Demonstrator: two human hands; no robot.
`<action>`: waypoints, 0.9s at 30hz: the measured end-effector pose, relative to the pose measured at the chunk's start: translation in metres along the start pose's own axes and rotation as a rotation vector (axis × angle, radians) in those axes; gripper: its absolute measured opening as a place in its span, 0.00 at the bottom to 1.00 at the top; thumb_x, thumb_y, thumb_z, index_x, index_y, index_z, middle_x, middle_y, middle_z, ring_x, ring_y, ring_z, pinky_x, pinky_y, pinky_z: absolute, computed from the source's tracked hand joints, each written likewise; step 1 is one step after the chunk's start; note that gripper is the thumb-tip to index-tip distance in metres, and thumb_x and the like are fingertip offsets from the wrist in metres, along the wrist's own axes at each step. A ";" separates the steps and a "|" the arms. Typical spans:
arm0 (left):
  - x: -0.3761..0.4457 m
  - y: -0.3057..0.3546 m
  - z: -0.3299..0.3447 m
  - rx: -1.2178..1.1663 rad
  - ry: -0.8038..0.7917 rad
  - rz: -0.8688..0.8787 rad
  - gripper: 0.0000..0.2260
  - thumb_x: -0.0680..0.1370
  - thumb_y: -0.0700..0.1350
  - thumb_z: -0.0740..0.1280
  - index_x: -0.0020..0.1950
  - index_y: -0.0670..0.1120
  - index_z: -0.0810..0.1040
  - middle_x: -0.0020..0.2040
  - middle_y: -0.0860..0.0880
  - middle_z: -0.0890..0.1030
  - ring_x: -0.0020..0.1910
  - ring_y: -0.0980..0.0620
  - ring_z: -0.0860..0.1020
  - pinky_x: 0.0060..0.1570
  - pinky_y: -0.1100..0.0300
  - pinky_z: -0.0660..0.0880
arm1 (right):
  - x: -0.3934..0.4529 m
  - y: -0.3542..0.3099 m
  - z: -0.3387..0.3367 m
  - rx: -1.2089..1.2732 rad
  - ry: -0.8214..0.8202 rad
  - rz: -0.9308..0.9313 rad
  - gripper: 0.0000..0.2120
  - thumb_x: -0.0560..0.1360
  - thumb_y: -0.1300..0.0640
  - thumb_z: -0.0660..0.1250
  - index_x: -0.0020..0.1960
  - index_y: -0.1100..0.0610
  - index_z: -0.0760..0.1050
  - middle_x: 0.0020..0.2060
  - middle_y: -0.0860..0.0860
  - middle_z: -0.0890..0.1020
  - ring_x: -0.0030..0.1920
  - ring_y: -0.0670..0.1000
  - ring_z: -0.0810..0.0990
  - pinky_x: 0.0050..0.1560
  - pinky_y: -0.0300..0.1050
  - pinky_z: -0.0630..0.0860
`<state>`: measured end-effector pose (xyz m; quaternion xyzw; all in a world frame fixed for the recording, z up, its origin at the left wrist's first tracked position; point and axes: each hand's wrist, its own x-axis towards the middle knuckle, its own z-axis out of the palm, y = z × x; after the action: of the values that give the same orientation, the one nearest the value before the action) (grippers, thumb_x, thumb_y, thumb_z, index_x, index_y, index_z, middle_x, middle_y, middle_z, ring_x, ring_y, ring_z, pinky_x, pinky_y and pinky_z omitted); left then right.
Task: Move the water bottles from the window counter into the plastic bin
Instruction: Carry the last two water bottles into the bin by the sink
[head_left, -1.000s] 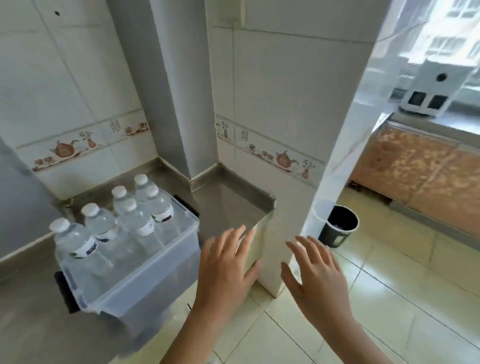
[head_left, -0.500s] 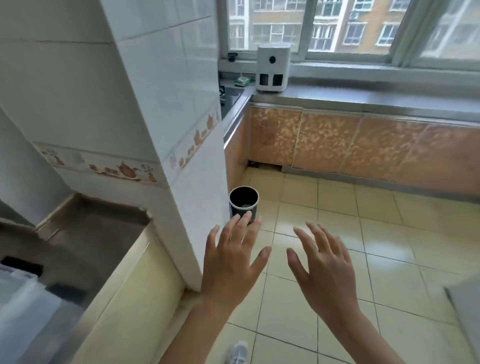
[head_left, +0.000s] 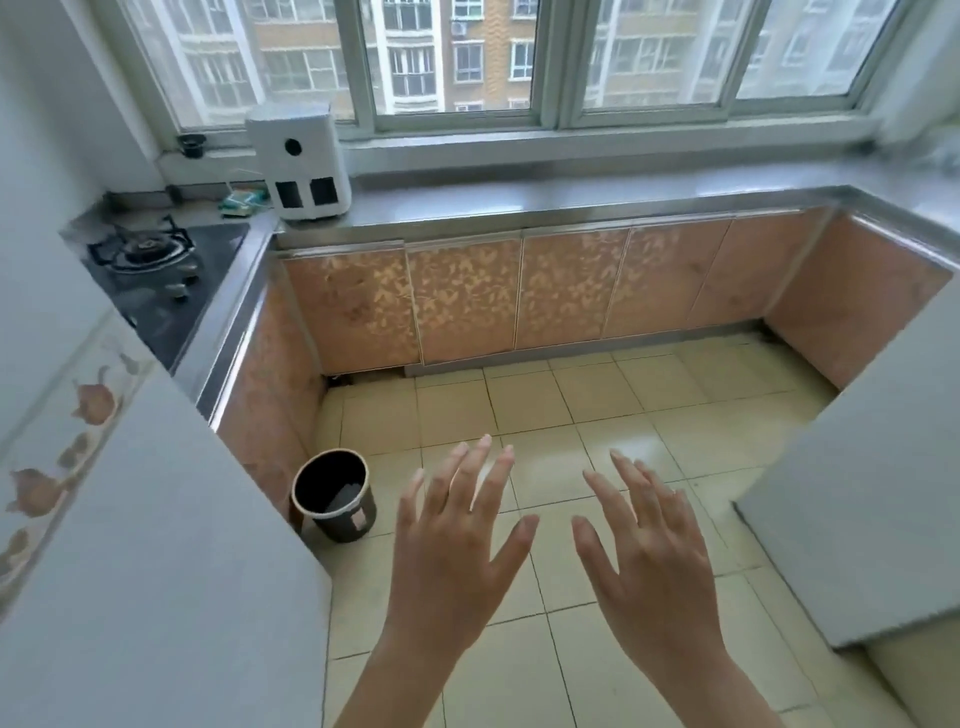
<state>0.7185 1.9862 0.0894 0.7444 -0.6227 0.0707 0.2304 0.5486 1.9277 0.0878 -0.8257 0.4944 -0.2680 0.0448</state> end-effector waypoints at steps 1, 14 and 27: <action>0.018 0.000 0.006 -0.006 -0.006 0.031 0.25 0.80 0.61 0.55 0.74 0.51 0.70 0.72 0.52 0.73 0.72 0.51 0.68 0.69 0.48 0.60 | 0.014 0.005 0.000 0.005 0.020 0.038 0.22 0.77 0.45 0.54 0.66 0.52 0.74 0.69 0.53 0.72 0.71 0.55 0.66 0.70 0.61 0.63; 0.230 0.038 0.122 -0.093 -0.066 0.292 0.25 0.80 0.61 0.55 0.74 0.51 0.69 0.73 0.52 0.72 0.73 0.51 0.68 0.71 0.47 0.59 | 0.168 0.128 0.035 -0.048 0.112 0.309 0.25 0.77 0.42 0.52 0.69 0.51 0.71 0.71 0.52 0.70 0.72 0.53 0.64 0.70 0.61 0.62; 0.493 0.124 0.235 -0.045 -0.051 0.370 0.26 0.80 0.61 0.54 0.74 0.51 0.70 0.74 0.51 0.71 0.73 0.50 0.69 0.70 0.46 0.61 | 0.392 0.301 0.062 -0.056 0.103 0.334 0.25 0.78 0.42 0.51 0.71 0.50 0.68 0.73 0.52 0.67 0.74 0.53 0.62 0.71 0.61 0.61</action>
<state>0.6628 1.4291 0.1062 0.6133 -0.7561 0.0792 0.2142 0.4849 1.4334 0.0891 -0.7181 0.6338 -0.2847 0.0402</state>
